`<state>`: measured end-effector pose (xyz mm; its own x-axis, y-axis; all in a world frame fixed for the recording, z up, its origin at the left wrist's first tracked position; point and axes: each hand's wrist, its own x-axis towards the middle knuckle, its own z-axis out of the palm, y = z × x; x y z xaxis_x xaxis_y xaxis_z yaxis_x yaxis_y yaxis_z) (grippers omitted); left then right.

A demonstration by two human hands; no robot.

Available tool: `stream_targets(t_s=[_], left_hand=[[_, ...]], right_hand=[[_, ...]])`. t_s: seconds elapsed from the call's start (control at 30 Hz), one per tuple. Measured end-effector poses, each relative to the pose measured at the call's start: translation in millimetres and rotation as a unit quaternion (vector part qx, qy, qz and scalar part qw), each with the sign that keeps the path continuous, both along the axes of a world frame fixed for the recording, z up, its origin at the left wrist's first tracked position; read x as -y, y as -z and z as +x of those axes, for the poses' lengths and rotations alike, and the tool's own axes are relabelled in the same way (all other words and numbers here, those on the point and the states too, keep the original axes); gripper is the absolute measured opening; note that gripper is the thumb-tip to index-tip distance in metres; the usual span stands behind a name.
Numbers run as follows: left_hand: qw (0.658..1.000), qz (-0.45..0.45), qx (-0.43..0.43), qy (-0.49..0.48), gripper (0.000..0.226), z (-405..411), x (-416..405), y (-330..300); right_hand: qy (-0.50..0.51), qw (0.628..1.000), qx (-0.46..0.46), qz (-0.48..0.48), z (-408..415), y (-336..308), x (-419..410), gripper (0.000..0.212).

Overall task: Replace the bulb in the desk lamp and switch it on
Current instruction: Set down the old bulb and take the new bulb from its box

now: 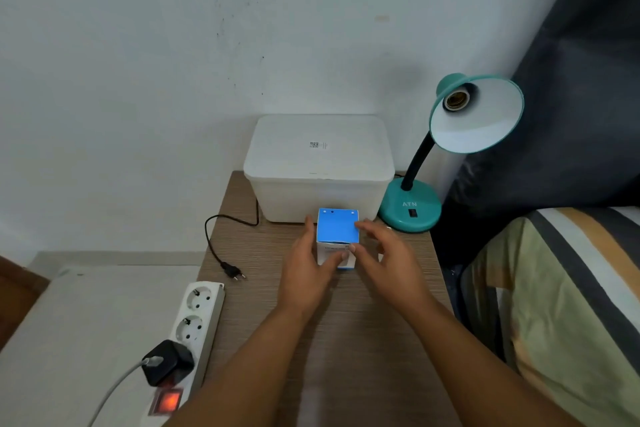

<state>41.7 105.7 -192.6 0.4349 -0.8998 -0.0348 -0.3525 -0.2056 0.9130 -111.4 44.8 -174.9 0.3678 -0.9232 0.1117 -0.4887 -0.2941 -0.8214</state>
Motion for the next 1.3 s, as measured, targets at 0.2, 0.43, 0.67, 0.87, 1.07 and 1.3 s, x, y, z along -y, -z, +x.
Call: stream_targets(t_s=[0.2, 0.43, 0.67, 0.87, 1.07, 1.3], left_hand=[[1.000, -0.015, -0.022, -0.013, 0.081, -2, 4, 1], [1.000, -0.026, -0.011, 0.001, 0.083, 2, 7, 6], [1.000, -0.022, -0.019, -0.007, 0.087, 3, 9, 9], [0.999, -0.033, -0.017, -0.007, 0.086, 3, 9, 7], [0.999, -0.044, -0.020, -0.006, 0.087, 3, 8, 7], [0.999, -0.035, -0.007, 0.006, 0.086, 3, 6, 4]], right_hand=[[0.015, 0.998, 0.038, 0.048, 4, -1, 9, 0.035], [0.046, 0.992, 0.087, 0.082, 12, -6, 12, 0.036], [0.029, 0.998, 0.011, 0.055, 10, -13, 18, 0.051], [0.008, 0.998, -0.053, 0.033, 6, -24, 23, 0.059], [-0.003, 0.995, -0.098, -0.004, 7, -27, 23, 0.055], [0.015, 0.996, -0.084, -0.022, 7, -21, 17, 0.052]])
